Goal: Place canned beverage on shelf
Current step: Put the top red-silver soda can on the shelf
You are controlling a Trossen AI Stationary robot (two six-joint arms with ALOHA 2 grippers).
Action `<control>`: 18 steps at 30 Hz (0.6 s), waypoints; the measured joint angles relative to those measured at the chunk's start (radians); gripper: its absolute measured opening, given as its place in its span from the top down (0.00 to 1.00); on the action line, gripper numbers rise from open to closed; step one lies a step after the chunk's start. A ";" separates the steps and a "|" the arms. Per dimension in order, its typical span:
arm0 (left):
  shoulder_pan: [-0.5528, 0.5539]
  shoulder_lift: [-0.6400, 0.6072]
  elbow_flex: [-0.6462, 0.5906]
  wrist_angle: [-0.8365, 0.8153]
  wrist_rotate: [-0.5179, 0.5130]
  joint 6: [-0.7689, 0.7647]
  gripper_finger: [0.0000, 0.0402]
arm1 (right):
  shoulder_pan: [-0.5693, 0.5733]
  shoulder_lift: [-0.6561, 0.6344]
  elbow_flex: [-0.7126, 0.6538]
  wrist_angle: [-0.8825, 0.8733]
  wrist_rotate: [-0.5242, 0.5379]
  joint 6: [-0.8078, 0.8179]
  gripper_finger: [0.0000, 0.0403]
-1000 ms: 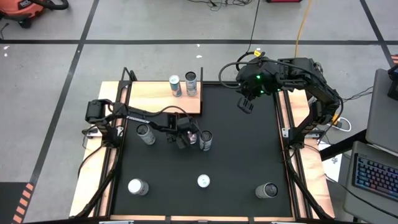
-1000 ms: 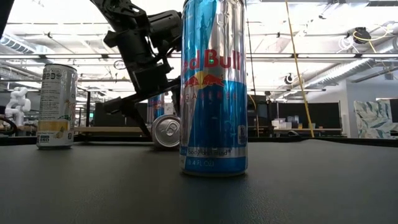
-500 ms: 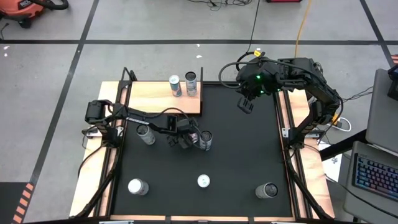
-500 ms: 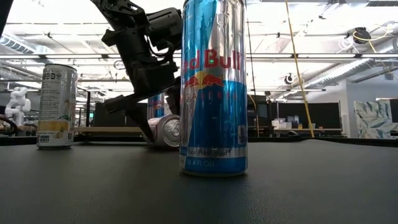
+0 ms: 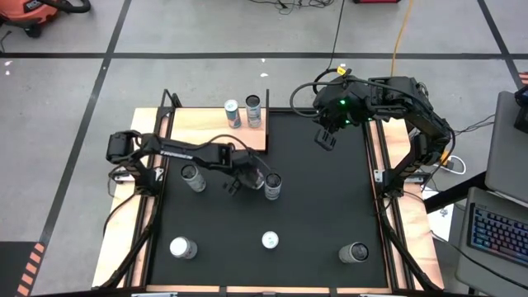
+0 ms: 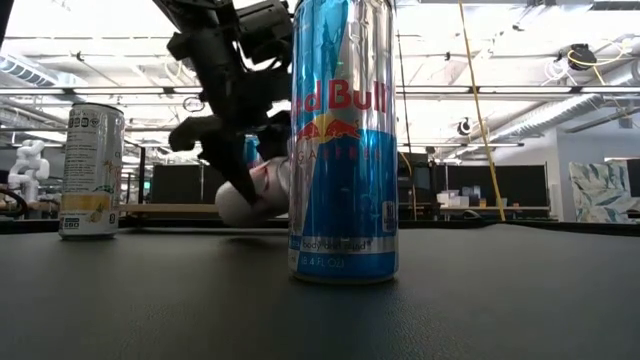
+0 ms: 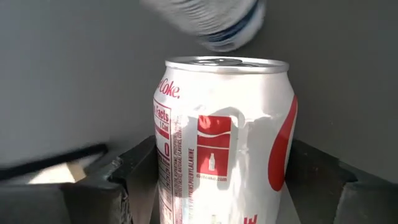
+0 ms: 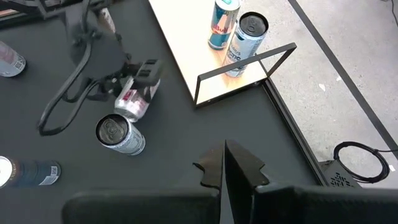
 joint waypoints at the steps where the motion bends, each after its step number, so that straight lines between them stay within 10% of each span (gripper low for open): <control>1: 0.006 -0.007 0.000 -0.002 0.006 -0.023 0.32 | 0.000 0.000 0.000 0.000 0.000 0.000 1.00; 18: 0.115 -0.168 -0.001 -0.083 0.029 -0.235 0.32 | 0.000 0.000 0.000 0.000 0.000 -0.007 1.00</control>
